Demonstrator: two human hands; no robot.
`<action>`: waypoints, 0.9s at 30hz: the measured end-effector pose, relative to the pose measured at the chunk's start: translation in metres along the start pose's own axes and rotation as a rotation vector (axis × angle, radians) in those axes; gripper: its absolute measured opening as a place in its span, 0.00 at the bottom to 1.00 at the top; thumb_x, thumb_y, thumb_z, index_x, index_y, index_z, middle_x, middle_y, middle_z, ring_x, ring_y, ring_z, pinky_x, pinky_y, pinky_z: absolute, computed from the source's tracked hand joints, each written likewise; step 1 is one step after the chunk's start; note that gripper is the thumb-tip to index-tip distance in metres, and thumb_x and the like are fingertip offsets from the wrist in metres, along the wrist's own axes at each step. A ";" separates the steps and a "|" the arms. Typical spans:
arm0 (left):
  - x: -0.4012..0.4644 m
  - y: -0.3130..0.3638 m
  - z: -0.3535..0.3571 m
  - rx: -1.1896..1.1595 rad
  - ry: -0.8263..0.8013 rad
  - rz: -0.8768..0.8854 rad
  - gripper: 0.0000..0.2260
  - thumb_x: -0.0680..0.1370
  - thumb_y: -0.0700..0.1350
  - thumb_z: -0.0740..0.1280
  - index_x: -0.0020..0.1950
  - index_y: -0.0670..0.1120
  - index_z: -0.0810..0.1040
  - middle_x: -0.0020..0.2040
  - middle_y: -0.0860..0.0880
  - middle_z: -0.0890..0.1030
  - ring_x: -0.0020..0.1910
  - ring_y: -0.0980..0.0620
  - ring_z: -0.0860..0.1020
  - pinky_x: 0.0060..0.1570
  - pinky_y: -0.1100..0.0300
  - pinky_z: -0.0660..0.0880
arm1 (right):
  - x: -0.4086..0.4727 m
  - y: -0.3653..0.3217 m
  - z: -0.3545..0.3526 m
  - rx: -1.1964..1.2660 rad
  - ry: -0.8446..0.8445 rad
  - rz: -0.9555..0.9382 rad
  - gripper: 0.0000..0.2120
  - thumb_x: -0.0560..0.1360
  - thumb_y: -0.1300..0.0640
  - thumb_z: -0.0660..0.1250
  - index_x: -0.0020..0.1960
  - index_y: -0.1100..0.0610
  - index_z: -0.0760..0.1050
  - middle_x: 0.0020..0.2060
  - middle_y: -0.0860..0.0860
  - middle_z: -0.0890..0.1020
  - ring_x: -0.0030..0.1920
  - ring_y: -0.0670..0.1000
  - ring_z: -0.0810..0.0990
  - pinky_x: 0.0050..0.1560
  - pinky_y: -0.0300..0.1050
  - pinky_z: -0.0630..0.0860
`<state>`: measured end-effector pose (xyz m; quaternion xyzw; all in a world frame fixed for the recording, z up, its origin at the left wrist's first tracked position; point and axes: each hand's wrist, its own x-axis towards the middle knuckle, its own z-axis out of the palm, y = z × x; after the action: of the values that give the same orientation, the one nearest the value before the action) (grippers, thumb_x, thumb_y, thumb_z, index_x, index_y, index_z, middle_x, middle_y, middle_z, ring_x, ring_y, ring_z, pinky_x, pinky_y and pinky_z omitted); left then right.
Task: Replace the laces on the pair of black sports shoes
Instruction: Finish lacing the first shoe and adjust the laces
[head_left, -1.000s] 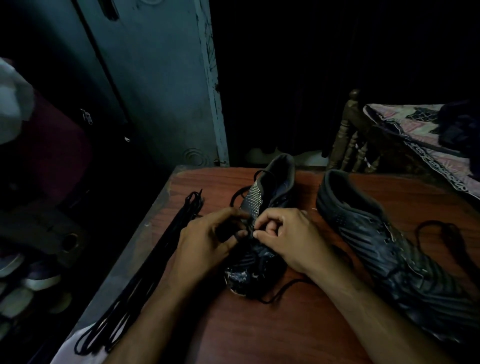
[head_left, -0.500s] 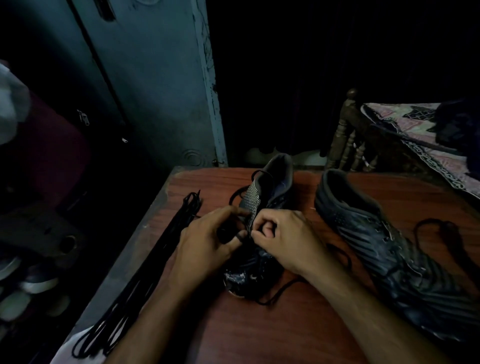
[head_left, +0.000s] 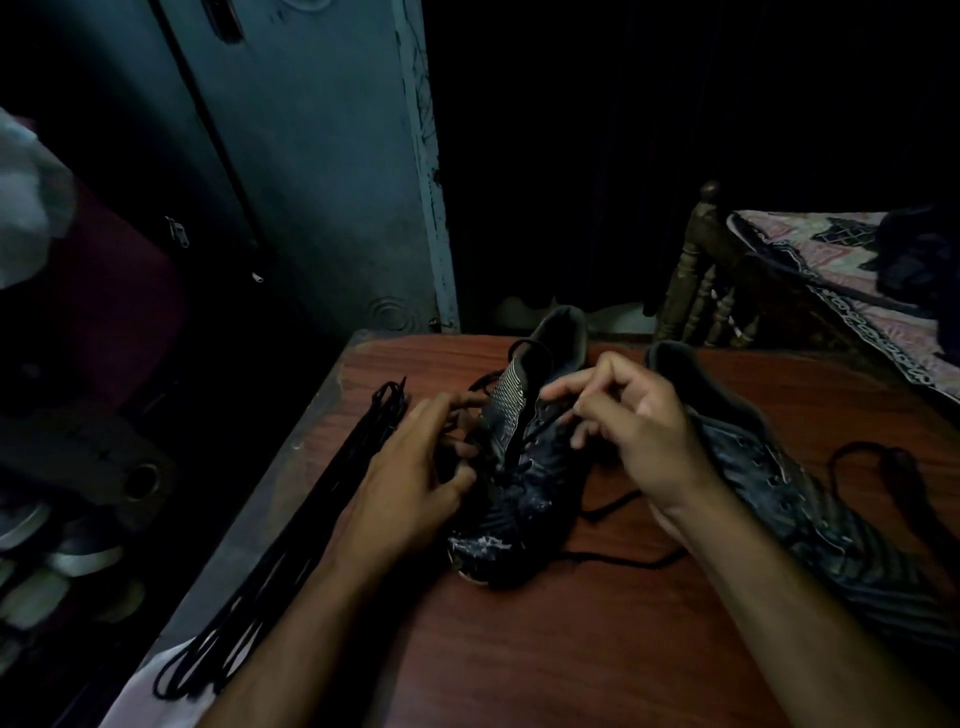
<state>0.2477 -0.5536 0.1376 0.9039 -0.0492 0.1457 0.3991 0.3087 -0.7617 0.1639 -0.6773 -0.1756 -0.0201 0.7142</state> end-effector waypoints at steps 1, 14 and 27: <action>0.000 -0.001 0.000 0.005 -0.001 -0.002 0.28 0.74 0.37 0.69 0.64 0.66 0.71 0.61 0.63 0.76 0.56 0.64 0.79 0.52 0.65 0.73 | 0.000 -0.002 -0.001 0.148 0.012 0.012 0.06 0.71 0.62 0.63 0.38 0.58 0.67 0.43 0.60 0.85 0.40 0.54 0.82 0.40 0.45 0.78; 0.004 -0.008 0.003 -0.013 0.013 0.009 0.27 0.74 0.36 0.70 0.64 0.63 0.73 0.60 0.60 0.78 0.54 0.62 0.80 0.54 0.54 0.80 | -0.014 -0.007 -0.010 -1.020 -0.276 -0.173 0.07 0.80 0.46 0.63 0.46 0.47 0.71 0.39 0.43 0.75 0.40 0.41 0.73 0.41 0.43 0.70; 0.006 -0.010 0.005 0.029 0.010 0.031 0.23 0.73 0.40 0.69 0.64 0.59 0.75 0.57 0.58 0.77 0.52 0.60 0.80 0.53 0.55 0.79 | -0.048 -0.005 -0.015 -0.250 0.040 -0.227 0.12 0.74 0.63 0.64 0.33 0.59 0.69 0.42 0.52 0.84 0.49 0.50 0.83 0.53 0.36 0.75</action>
<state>0.2564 -0.5503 0.1293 0.9080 -0.0588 0.1572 0.3838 0.2661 -0.7869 0.1548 -0.7361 -0.2328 -0.1355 0.6209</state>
